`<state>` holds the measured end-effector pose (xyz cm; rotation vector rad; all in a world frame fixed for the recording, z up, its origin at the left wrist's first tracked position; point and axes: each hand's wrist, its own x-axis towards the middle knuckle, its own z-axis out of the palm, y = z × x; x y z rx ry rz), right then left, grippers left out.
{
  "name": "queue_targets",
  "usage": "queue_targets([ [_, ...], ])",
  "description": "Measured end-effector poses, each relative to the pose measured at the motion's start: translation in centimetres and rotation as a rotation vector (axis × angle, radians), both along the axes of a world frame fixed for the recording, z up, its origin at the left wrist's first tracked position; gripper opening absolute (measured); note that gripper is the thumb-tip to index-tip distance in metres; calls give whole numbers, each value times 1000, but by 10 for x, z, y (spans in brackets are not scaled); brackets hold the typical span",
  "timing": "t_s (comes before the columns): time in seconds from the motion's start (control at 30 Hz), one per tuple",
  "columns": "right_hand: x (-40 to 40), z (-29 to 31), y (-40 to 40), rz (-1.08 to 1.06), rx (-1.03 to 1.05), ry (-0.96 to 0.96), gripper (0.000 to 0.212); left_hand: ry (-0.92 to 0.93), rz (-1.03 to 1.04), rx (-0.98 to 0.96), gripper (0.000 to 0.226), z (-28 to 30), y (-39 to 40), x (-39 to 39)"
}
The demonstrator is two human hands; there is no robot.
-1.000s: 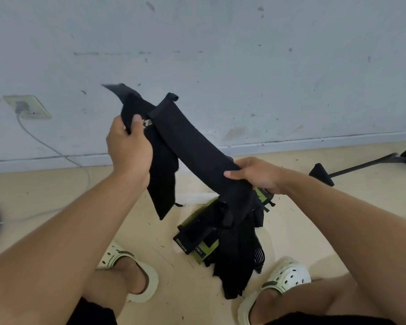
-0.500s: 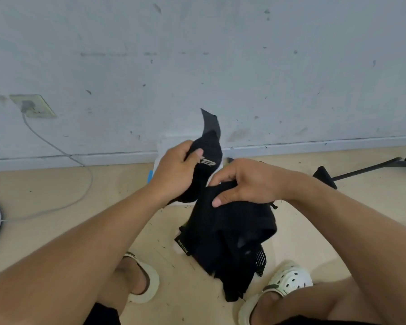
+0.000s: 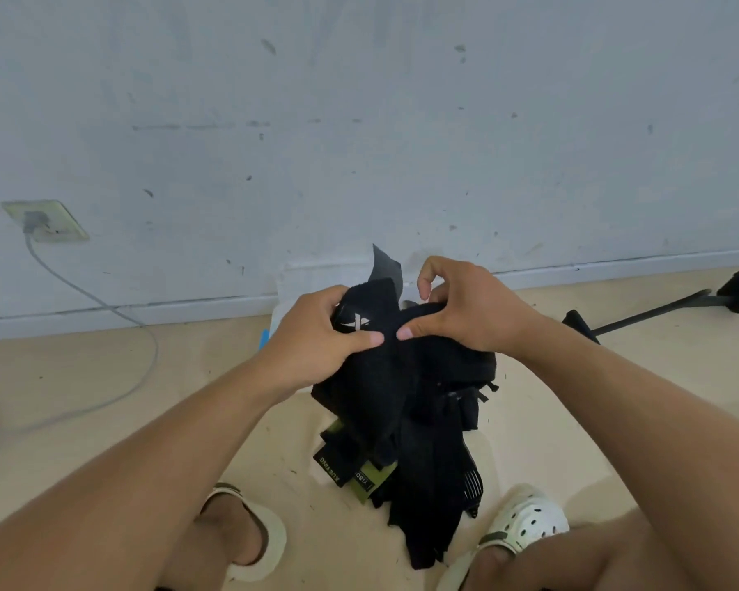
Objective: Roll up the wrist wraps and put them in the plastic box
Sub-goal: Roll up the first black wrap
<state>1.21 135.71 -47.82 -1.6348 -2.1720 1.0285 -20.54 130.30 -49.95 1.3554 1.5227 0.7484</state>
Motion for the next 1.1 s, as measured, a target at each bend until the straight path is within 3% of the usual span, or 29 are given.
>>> queue_targets([
  [0.13,17,-2,10,85,-191,-8,41,59,88,25,30,2,2,-5],
  [0.3,44,-24,25,129,-286,-282,29,101,203,41,37,3,8,-20],
  [0.47,57,-35,37,91,-226,-397,14,139,256,13,35,3,9,-28],
  [0.73,70,-44,40,62,-247,-434,16,188,315,3,38,5,11,-35],
  [0.87,75,-44,38,-39,-261,-290,43,235,309,-21,37,3,10,-39],
  [0.97,76,-40,37,-88,-252,-128,39,205,327,-5,22,2,10,-38],
  [1.1,65,-29,32,-42,-149,74,32,245,337,68,36,4,9,-29],
])
